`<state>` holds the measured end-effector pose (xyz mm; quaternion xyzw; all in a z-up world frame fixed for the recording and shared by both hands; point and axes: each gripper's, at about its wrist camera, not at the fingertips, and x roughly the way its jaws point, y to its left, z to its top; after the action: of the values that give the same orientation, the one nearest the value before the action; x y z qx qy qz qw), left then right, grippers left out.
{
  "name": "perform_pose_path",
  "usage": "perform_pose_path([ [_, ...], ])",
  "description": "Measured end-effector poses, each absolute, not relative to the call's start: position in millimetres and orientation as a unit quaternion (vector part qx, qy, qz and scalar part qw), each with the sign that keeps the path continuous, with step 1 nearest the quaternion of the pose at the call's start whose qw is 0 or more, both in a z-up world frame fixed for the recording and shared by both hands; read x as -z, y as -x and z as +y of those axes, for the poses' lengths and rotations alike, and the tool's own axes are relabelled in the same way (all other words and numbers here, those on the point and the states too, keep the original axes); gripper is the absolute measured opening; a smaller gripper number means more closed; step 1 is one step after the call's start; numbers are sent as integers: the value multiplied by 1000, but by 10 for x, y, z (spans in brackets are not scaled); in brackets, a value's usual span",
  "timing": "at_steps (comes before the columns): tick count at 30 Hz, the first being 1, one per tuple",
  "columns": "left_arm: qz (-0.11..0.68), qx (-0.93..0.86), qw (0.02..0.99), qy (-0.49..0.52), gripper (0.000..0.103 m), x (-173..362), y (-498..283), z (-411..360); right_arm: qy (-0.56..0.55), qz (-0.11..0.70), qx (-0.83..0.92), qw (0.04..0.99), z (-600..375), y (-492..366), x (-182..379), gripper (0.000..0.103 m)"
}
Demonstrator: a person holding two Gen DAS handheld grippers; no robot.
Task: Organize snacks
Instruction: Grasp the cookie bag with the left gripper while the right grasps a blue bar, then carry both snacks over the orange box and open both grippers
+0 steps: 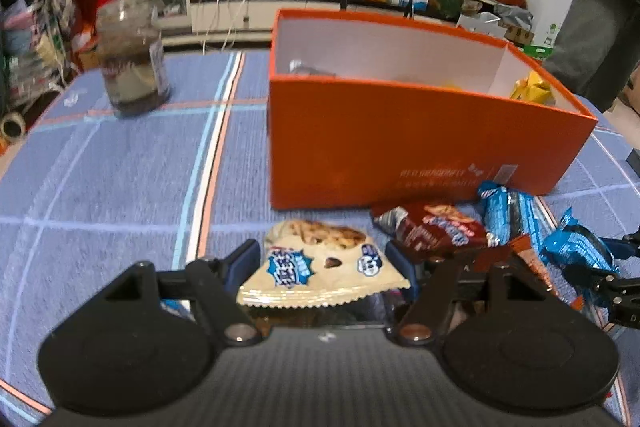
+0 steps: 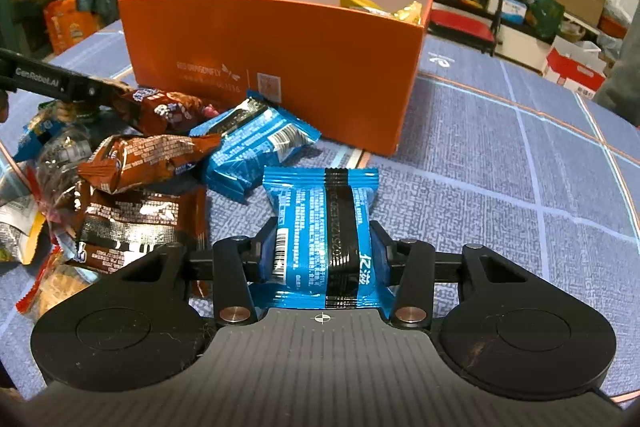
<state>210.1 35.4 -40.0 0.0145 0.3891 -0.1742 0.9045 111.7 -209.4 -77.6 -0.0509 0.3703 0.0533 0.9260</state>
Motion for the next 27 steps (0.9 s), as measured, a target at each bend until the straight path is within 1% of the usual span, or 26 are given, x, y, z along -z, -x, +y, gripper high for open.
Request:
perform_pose_path([
  [7,403,172,899,-16,67,426,-2162,337,47,373,-54,925,-2104,-1123,776,34],
  [10,415,168,894,-11,67,421,-2158,320,47,377,-56,923,-2109,-1125,769,33],
  [12,407,178,896,-21,53,371,-2118,287,51,379,-56,922,-2104,-1125,761,31],
  [18,394,186,900,-24,52,255,-2016,264,63,387,-53,918,-2079,-1106,733,30],
  [27,372,192,908,-40,52,109,-1843,293,109,368,-37,923,-2017,-1005,634,30],
])
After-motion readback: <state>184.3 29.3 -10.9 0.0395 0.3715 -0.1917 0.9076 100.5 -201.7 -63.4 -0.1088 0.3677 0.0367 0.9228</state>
